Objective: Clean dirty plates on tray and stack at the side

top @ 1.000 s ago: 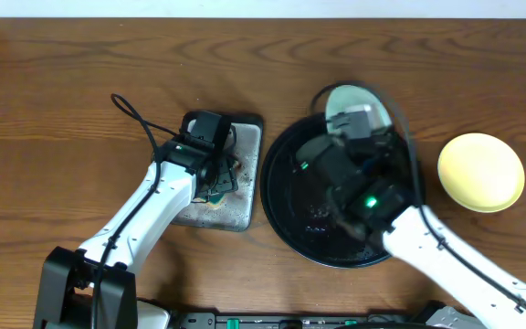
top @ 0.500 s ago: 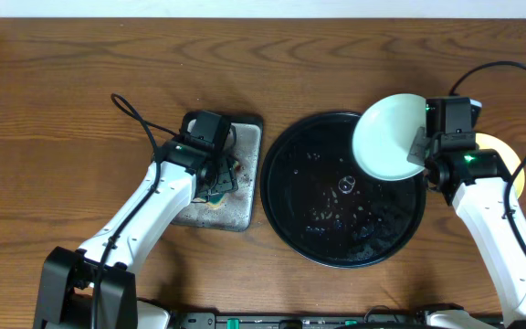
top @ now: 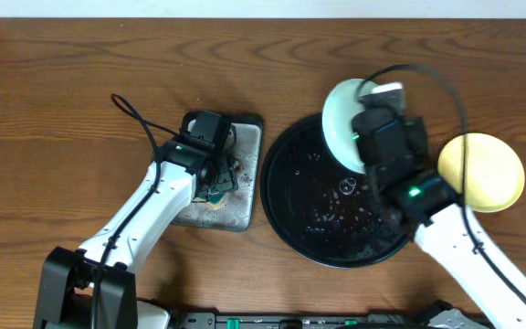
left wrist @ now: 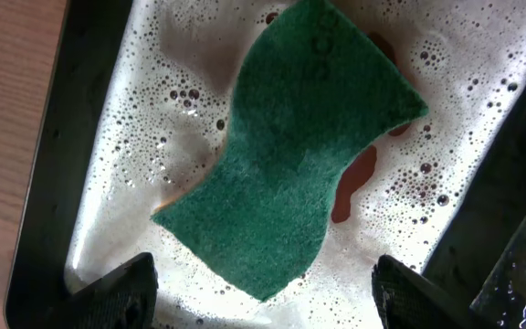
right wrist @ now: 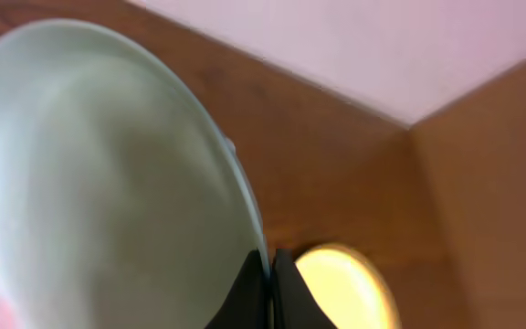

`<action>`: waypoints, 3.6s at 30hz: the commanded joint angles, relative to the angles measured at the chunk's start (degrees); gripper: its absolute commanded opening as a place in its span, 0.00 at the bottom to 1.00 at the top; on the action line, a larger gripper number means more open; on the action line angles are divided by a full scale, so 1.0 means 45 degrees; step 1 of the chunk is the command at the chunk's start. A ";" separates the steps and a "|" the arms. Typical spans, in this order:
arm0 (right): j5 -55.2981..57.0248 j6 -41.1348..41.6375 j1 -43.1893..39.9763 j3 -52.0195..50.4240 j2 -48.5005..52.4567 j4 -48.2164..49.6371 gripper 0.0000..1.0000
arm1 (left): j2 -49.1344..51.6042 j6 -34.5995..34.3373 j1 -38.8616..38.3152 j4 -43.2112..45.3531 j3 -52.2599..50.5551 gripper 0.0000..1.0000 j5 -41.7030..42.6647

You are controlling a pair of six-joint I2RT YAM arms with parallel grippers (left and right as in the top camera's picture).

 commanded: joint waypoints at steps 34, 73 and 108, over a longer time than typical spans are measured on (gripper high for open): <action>0.1705 0.3823 0.0821 0.0121 0.0622 -0.1389 0.01 | 0.0000 0.0034 0.0029 -0.0015 -0.0189 0.76 -0.0063; -1.2381 0.7995 -1.6597 -0.0228 0.3585 -0.2550 0.74 | 0.0000 0.0034 0.0029 -0.0005 -0.0189 0.76 -0.0063; -1.1856 0.1880 -0.5163 -0.0903 0.0131 -0.3196 0.99 | -0.4954 0.1690 0.2147 -0.2205 -0.1229 0.76 0.0374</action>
